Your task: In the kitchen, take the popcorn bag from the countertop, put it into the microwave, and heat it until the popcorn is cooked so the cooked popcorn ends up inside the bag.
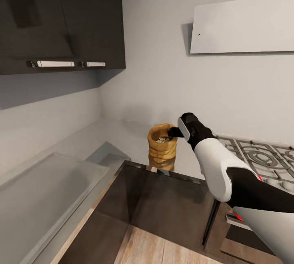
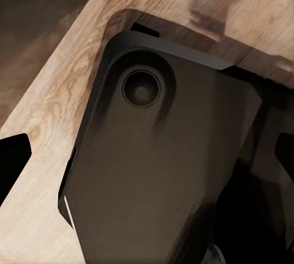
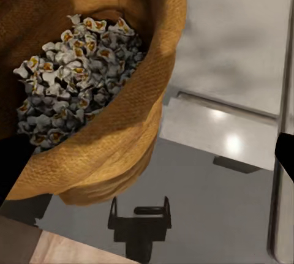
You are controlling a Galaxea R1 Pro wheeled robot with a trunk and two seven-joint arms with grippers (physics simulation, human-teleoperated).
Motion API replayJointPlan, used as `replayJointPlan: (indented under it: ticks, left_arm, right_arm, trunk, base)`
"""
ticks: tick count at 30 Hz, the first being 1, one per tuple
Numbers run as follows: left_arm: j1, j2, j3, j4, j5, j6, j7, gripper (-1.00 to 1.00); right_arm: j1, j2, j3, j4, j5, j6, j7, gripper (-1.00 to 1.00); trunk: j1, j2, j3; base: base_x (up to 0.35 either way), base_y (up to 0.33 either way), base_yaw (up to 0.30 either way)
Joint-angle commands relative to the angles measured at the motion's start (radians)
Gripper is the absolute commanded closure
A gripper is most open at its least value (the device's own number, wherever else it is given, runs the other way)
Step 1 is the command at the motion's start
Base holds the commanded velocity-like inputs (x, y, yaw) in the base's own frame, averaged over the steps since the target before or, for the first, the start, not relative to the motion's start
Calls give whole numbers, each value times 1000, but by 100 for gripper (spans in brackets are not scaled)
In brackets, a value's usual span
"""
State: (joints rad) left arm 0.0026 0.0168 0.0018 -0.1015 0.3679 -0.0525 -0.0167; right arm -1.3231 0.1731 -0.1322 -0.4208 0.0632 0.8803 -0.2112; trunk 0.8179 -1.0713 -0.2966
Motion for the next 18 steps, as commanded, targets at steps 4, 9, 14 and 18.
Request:
replayJointPlan:
  ticks: [4,9,14,18]
  left_arm:
    - [0,0,0,-1,5,-1,-2,-100]
    - [0,0,0,-1,5,-1,-2,-100]
    - [0,0,-1,-1,4,0,-2,-100]
    - [0,1,-4,-1,5,4,-2,-100]
  right_arm:
    - [-1,1,-9,1,10,-13,-9,-100]
    - [-1,1,-9,1,9,-15,-17,-100]
    - [-1,1,-9,1,7,-18,-18,-100]
    - [-1,1,-9,1,7,-18,-19,-100]
  trunk:
    - [0,-1,-1]
    - [0,-1,-1]
    - [0,-1,-1]
    - [0,-1,-1]
  base:
    - [0,0,0]
    - [0,0,0]
    - [0,0,0]
    - [55,0,0]
